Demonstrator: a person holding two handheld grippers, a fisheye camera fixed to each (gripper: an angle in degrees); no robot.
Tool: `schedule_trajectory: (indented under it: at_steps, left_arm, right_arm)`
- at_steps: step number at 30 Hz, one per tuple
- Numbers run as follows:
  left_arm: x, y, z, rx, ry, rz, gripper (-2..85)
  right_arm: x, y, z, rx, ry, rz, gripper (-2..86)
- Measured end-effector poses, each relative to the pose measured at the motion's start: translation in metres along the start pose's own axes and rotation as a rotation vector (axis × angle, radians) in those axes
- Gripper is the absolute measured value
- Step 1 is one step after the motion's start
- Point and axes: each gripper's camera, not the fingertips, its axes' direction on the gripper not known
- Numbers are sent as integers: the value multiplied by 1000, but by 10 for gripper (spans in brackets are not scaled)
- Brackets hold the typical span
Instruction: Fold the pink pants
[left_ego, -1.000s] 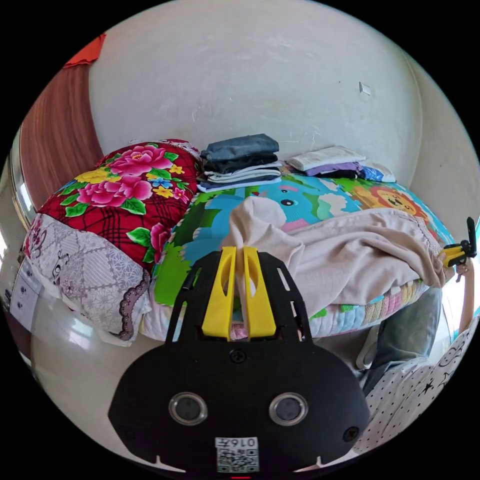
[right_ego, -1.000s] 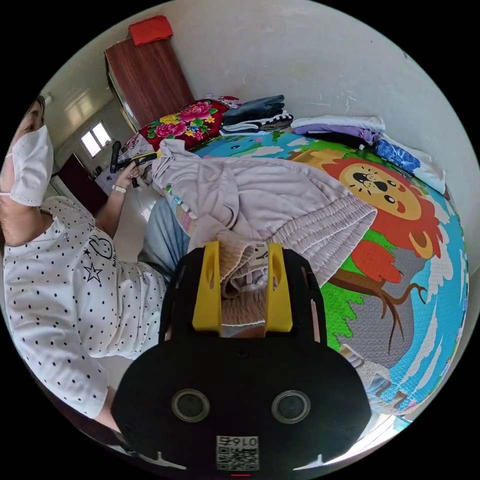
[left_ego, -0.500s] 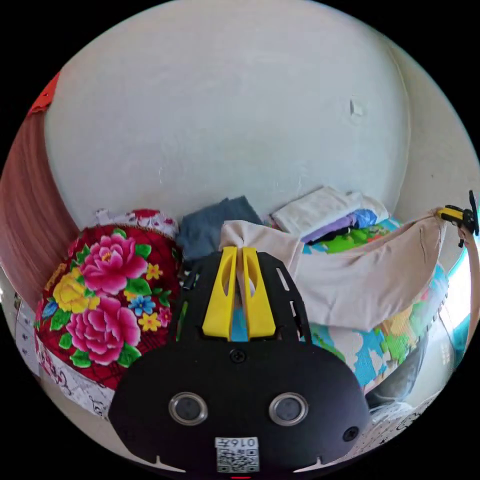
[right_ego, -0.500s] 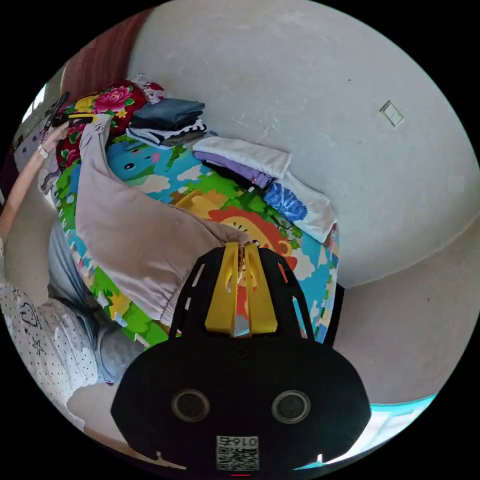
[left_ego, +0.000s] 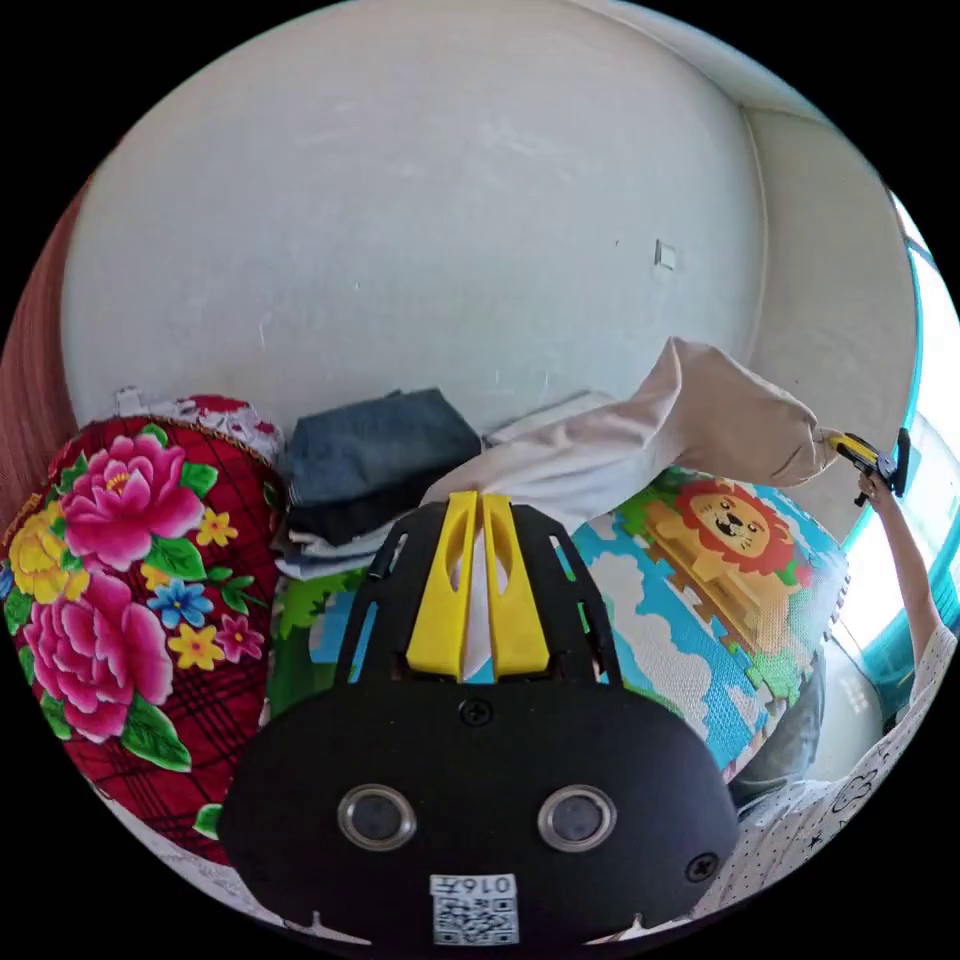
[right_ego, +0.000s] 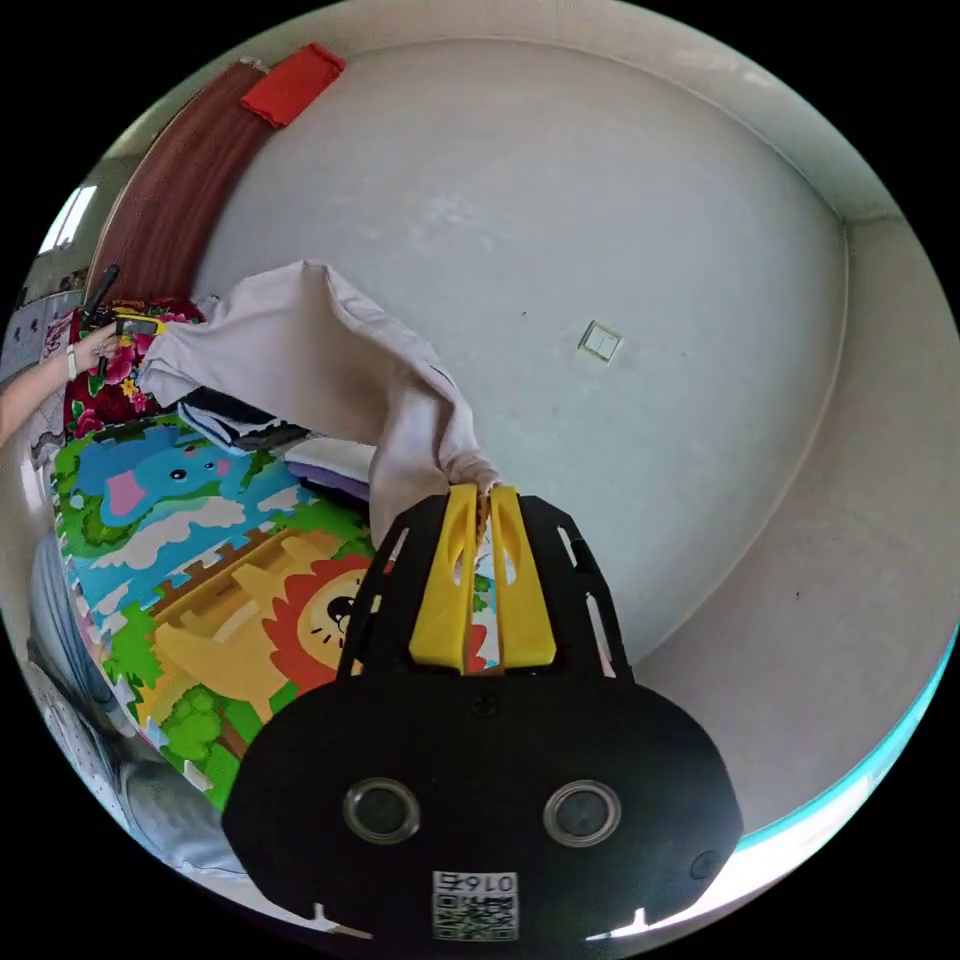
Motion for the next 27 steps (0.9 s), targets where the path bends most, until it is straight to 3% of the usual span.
schedule_trajectory:
  at_steps: [2,4,8,12,17,20,22,27]
  left_arm:
    - [-15,41,59,-201,52,-45,-10]
    - [-25,67,84,-265,32,-88,-10]
    - [-44,94,79,-162,95,-80,-9]
    - [-61,111,75,-186,152,-104,-3]
    - [-80,133,65,-261,140,-149,50]
    - [-62,119,67,-255,46,-80,60]
    - [-42,101,79,-243,44,-21,62]
    - [36,43,145,-258,74,154,65]
  right_arm:
    - [-6,32,21,-113,-40,-19,6]
    - [-8,70,44,-243,-132,-9,6]
    - [-4,108,49,-300,-107,6,8]
    - [28,137,17,-165,-247,149,17]
    - [44,176,28,-490,-352,105,52]
    - [53,171,9,-423,-262,120,76]
    - [56,148,-4,-304,-253,150,81]
    - [31,97,0,-215,-283,75,91]
